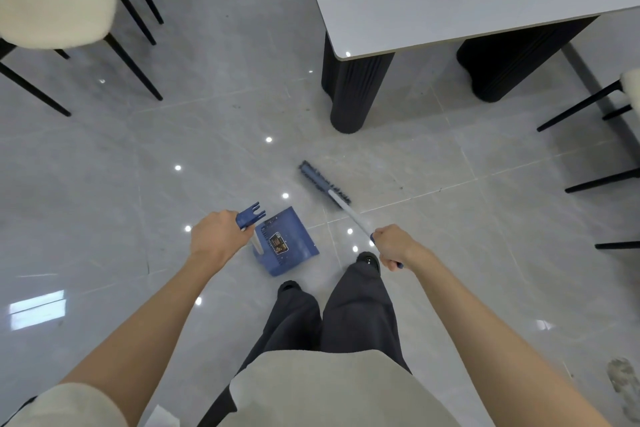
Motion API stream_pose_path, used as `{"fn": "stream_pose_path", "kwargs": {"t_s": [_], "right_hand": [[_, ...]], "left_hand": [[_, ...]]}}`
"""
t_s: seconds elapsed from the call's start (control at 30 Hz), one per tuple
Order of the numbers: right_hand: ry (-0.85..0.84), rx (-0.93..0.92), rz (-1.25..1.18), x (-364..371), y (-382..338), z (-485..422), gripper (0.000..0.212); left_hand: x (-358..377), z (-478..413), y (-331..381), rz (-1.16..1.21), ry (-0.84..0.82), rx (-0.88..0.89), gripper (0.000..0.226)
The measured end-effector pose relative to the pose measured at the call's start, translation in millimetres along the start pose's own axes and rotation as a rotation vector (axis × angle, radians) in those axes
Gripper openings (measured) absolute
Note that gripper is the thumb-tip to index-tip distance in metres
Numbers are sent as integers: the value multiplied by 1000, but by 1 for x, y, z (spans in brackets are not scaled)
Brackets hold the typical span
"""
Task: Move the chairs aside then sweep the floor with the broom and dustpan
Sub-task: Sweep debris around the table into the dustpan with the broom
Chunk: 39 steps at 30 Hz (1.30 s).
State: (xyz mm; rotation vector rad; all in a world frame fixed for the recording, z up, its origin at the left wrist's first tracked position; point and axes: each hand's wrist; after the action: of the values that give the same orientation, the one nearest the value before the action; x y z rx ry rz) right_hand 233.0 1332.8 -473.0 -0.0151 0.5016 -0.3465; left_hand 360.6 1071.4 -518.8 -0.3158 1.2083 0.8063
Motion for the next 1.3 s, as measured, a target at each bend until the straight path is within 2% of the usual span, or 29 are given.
{"fn": "stream_pose_path", "kwargs": {"t_s": [0.07, 0.13, 0.27, 0.33, 0.6, 0.97, 1.3], "right_hand": [[-99, 49, -250, 14, 9, -9, 33], [-104, 34, -338, 26, 11, -10, 33], [-312, 149, -570, 16, -1, 11, 34], [-333, 142, -637, 6, -14, 21, 36], [-187, -59, -385, 16, -61, 47, 31], [-79, -212, -397, -6, -133, 62, 34], [21, -387, -405, -55, -243, 44, 34]], "left_hand": [[1, 0, -2, -6, 12, -3, 34], [2, 0, -4, -6, 12, -3, 34], [1, 3, -4, 7, 7, 6, 34], [0, 6, -6, 5, 6, 13, 36], [-14, 12, -34, 123, 31, -73, 43], [-62, -7, -75, 333, 195, -290, 34], [-129, -108, -71, 416, 327, -357, 40]]}}
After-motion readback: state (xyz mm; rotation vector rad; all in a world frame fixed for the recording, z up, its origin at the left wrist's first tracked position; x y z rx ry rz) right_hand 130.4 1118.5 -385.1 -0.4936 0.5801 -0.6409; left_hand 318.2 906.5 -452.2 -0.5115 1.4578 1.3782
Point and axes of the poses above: each hand's wrist, its own z-axis away from the middle knuckle, its own x-axis out of the palm, y = z × x, and after that the axes turned 6 degrees about y, right-handed
